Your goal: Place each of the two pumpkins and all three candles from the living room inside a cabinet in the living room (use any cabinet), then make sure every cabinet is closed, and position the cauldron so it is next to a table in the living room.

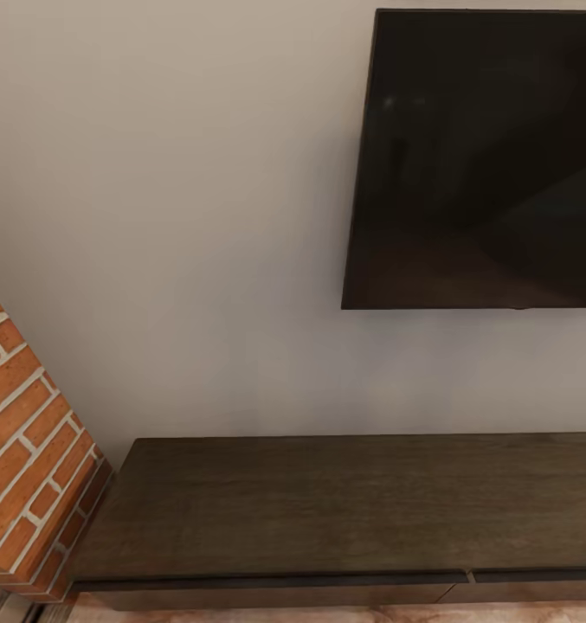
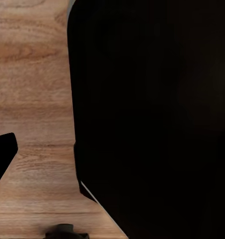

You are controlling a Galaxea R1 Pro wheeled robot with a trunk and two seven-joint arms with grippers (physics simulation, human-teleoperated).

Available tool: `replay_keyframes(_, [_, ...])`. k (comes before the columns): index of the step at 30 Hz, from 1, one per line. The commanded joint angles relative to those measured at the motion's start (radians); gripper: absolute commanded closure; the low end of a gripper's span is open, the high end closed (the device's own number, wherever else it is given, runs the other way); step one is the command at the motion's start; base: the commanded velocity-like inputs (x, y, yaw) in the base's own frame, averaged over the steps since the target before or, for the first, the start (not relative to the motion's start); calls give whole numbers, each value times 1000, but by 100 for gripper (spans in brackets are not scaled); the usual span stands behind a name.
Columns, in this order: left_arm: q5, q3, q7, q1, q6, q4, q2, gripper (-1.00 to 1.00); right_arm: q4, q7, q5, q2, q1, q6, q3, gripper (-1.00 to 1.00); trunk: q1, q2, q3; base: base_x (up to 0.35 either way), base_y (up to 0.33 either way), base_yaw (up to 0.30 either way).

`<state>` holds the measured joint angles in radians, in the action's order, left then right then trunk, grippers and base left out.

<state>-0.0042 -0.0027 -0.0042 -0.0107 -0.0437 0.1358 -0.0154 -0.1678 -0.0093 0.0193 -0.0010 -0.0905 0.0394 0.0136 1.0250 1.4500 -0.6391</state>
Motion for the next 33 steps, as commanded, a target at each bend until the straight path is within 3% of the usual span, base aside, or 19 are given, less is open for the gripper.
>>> replay_keyframes(1, [-1, -1, 0, 0, -2, 7, 2, -100, 1, -1, 0, 0, 0, 0, 0, -100, 0, 0, 0, 0, 0, 0])
replay_keyframes(11, [6, 1, 2, 0, -5, 53, 7, -100, -5, -1, 2, 0, 0, 1, 1, -100, 0, 0, 0, -27, 0, 0])
replay_keyframes(23, [9, 3, 3, 0, -5, 48, 1, -100, -10, -1, 2, -2, 0, 4, 2, -100, 0, 0, 0, -306, 0, 0])
replay_keyframes(27, [2, 0, 1, 0, -6, 56, 6, -100, -7, -1, 2, -2, 0, 78, 31, -100, 0, 0, 0, -153, 0, 0])
replay_keyframes(28, [-2, -3, -3, 0, -5, 130, 6, -100, -12, 2, 2, -3, 0, 96, 62, -100, 0, 0, 0, -7, 0, 0])
replay_keyframes(32, [-4, -5, -39, 4, -1, 230, 5, -100, -24, 5, 2, -4, 0, 98, 67, -100, 0, 0, 0, -3, 0, 0])
replay_keyframes(33, [-5, -8, -87, 7, 1, 265, 5, -100, -25, 6, 2, -4, 0, 99, 68, -100, 0, 0, 0, 0, 0, 0])
